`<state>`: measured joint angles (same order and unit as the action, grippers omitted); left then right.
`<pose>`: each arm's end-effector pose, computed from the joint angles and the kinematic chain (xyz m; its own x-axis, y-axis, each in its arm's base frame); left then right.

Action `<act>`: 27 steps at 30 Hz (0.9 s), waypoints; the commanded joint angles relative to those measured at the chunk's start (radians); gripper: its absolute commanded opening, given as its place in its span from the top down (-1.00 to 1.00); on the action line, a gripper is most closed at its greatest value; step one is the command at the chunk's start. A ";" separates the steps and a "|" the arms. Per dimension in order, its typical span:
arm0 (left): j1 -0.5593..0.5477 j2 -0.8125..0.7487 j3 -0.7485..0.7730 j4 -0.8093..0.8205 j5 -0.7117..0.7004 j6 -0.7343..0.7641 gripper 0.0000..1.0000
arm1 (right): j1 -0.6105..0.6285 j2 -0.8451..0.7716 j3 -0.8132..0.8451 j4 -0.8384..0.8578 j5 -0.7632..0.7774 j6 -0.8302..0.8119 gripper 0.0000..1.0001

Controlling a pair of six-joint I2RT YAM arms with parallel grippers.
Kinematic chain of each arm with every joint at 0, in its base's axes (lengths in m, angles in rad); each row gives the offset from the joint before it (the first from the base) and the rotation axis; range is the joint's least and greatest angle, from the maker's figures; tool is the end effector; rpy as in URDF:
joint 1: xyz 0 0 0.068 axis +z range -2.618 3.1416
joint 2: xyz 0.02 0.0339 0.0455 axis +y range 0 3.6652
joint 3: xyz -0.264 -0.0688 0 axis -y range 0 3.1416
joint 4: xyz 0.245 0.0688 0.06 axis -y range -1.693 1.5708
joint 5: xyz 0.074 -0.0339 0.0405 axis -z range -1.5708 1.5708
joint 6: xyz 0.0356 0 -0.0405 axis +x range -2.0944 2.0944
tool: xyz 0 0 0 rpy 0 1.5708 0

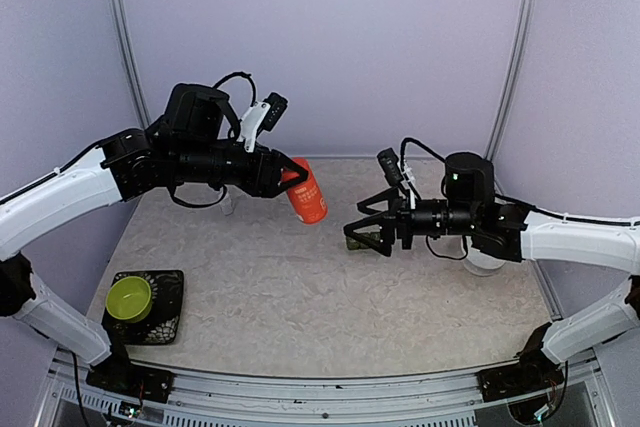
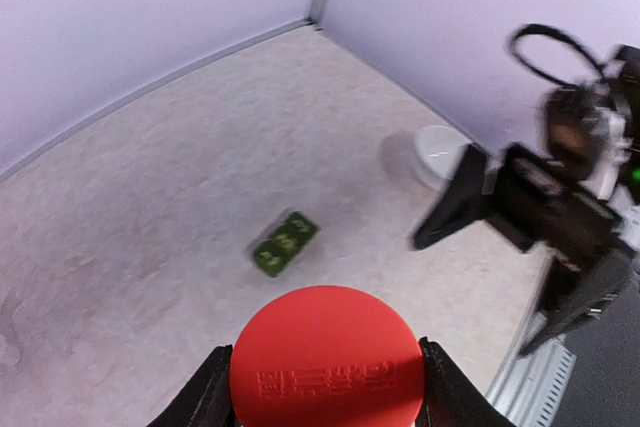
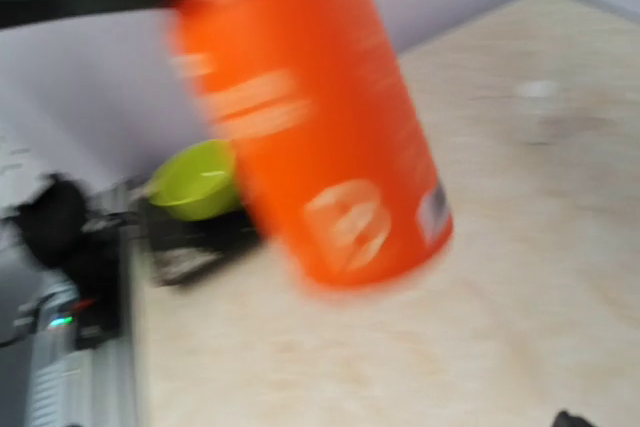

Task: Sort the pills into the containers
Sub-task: Place the pill bottle at the center of the board.

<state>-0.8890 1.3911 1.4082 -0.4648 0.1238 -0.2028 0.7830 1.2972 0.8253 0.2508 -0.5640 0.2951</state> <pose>0.1953 -0.2476 0.3901 -0.4365 0.2207 -0.8722 0.7685 0.5956 -0.2339 0.1962 0.2221 0.2869 -0.4296 -0.0808 -0.8994 -0.8789 0.2661 0.3959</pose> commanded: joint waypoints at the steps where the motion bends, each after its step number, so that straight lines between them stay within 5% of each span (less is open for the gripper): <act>1: 0.131 0.077 -0.050 -0.012 -0.160 -0.029 0.82 | -0.025 -0.079 -0.029 -0.105 0.223 -0.077 -1.00; 7: 0.278 0.209 -0.103 0.161 -0.194 -0.060 0.83 | -0.027 -0.127 -0.072 -0.140 0.382 -0.100 -1.00; 16: 0.346 0.463 -0.002 0.248 -0.297 -0.033 0.87 | -0.027 -0.150 -0.124 -0.158 0.460 -0.100 -1.00; 27: 0.404 0.538 -0.020 0.345 -0.387 -0.020 0.87 | -0.027 -0.174 -0.193 -0.147 0.471 -0.079 -1.00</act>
<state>-0.4980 1.9163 1.3716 -0.2092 -0.2237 -0.2268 0.7631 1.1374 0.6529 0.1055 -0.1101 0.2031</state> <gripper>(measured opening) 0.519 0.999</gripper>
